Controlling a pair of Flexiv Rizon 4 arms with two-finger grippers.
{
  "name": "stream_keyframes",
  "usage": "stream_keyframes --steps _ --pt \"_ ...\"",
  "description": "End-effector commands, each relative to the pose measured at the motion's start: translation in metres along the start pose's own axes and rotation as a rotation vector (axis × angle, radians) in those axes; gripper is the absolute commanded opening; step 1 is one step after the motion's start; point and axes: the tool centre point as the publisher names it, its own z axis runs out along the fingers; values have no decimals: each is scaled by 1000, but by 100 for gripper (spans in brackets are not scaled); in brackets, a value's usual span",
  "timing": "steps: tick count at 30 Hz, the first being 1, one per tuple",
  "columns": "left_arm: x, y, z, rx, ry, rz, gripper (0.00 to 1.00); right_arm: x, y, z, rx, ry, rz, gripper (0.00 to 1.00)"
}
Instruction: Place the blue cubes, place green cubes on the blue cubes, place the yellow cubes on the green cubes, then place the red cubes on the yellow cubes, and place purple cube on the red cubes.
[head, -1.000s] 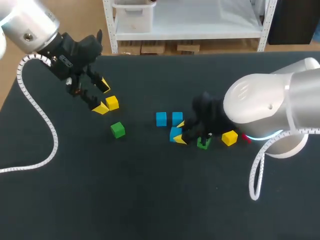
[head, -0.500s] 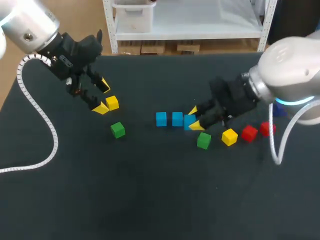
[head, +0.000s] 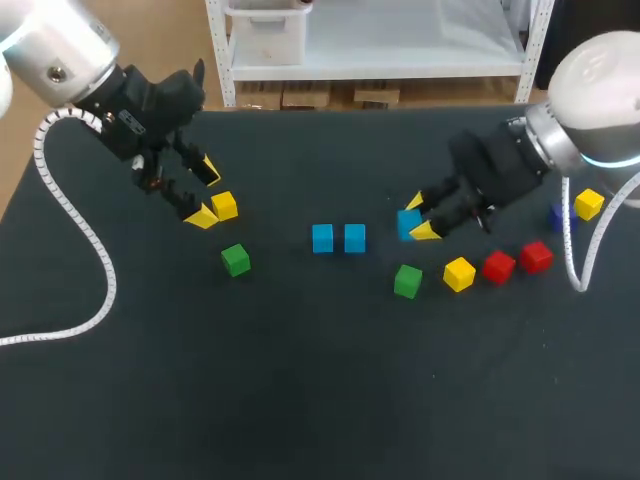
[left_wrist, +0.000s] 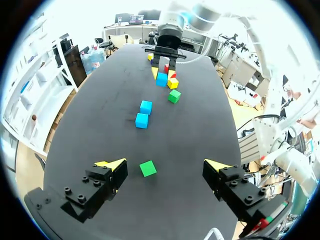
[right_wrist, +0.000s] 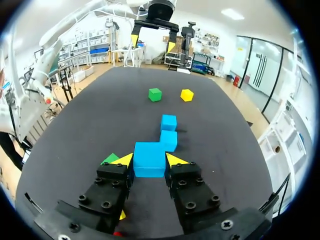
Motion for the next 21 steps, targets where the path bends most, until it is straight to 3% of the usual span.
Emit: stream_keyframes --steps 1,21 --pt "0 1 0 0 0 1 100 9 0 5 11 -11 2 0" --pt "0 1 0 0 0 1 100 18 -9 31 63 -70 49 0"
